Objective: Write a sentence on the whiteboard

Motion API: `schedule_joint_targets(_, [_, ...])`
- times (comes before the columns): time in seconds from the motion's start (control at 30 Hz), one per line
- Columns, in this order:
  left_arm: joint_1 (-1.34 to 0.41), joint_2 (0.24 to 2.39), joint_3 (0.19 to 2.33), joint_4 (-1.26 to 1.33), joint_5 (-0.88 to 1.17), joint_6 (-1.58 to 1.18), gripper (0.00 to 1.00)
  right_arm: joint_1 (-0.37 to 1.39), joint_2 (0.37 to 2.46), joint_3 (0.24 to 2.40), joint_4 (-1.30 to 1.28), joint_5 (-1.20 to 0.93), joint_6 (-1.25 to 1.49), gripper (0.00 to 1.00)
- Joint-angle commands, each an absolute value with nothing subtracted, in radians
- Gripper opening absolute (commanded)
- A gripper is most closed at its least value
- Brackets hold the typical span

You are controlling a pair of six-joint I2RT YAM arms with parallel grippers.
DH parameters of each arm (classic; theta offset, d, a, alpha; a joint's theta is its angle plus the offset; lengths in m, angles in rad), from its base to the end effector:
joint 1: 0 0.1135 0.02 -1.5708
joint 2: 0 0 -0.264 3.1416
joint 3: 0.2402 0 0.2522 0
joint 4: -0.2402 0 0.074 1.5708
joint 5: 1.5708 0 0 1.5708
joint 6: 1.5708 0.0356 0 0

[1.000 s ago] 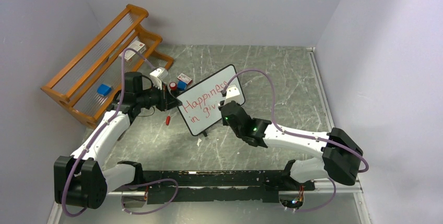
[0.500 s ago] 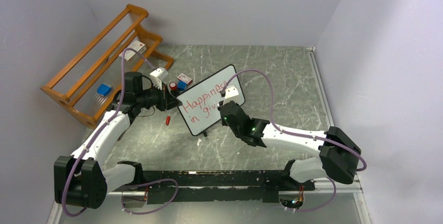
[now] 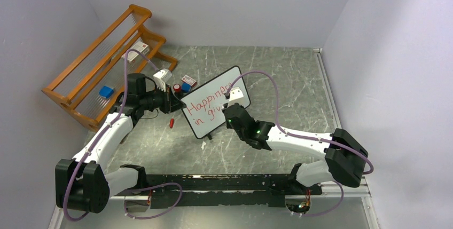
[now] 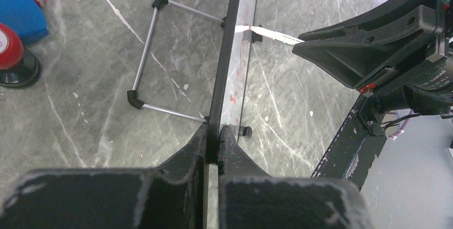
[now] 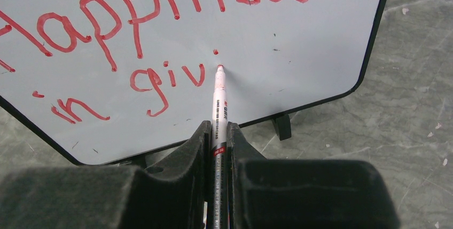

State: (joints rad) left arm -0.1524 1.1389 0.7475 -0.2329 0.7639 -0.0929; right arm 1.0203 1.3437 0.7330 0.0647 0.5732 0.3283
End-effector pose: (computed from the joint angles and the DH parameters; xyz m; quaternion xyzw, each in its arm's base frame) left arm 0.2332 -0.0607 0.2570 0.1944 0.8205 -0.3810 0.3792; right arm 0.1653 0.2323 0.2254 -0.1531 0.8335 0.1011 0.5212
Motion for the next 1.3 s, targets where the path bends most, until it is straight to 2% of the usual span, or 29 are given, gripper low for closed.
schedule_joint_targets(0.0, [-0.15,1.171,0.728,-0.331,0.658,-0.026,0.05,1.008,1.337,0.761,0.113,0.592,0.32,0.0])
schedule_joint_targets(1.27, [-0.15,1.17,0.728,-0.331,0.657,-0.027,0.05,1.008,1.351,0.71,0.049,0.537,0.373,0.0])
